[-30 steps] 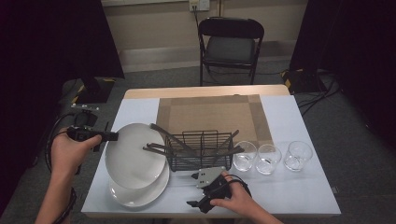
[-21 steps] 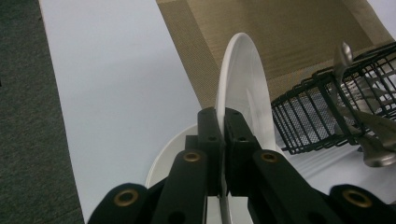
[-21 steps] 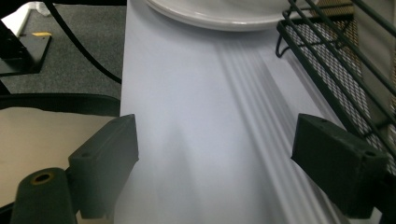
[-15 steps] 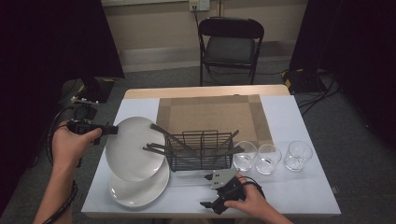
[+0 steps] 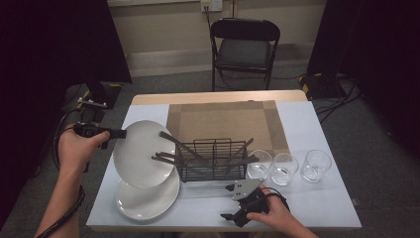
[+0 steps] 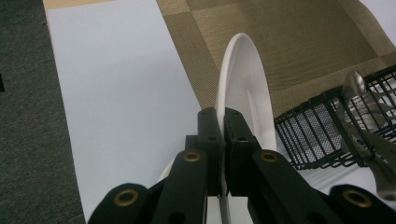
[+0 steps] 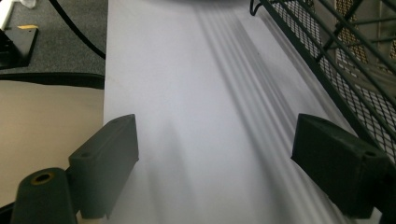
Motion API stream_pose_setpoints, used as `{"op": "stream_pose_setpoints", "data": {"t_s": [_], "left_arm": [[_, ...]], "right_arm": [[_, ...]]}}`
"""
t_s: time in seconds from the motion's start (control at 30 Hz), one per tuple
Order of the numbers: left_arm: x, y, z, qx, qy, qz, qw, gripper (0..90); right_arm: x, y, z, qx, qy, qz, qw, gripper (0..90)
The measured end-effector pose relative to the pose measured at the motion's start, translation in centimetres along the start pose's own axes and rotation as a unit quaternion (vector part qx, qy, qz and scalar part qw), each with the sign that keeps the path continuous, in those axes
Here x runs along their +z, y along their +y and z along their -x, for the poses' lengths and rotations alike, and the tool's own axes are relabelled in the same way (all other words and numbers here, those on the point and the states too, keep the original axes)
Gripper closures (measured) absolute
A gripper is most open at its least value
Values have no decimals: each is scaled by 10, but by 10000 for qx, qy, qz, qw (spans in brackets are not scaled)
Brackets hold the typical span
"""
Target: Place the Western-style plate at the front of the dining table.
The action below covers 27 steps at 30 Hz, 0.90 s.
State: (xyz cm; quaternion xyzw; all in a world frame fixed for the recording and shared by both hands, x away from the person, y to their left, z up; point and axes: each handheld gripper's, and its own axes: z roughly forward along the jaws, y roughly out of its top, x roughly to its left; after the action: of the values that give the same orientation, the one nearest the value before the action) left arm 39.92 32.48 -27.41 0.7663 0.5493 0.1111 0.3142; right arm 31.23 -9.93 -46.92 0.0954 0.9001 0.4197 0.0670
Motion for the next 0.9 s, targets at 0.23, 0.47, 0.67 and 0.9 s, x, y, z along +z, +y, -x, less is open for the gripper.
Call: {"op": "stream_pose_setpoints", "data": {"t_s": [0.23, 0.47, 0.67, 0.9], "left_arm": [[5, 7, 0, 5, 32, 9, 10000, 875], [11, 13, 0, 50, 52, 75, 9999, 874], [18, 20, 0, 4, -14, 105, 9999, 874], [24, 25, -2, -26, -105, 145, 9998, 874]], "right_arm": [[-6, -8, 1, 53, -29, -53, 10000, 139], [-7, -13, 2, 88, -28, -58, 9999, 140], [-7, -16, 1, 87, -28, -78, 9999, 140], [-5, -17, 0, 64, 0, -175, 9998, 140]]}}
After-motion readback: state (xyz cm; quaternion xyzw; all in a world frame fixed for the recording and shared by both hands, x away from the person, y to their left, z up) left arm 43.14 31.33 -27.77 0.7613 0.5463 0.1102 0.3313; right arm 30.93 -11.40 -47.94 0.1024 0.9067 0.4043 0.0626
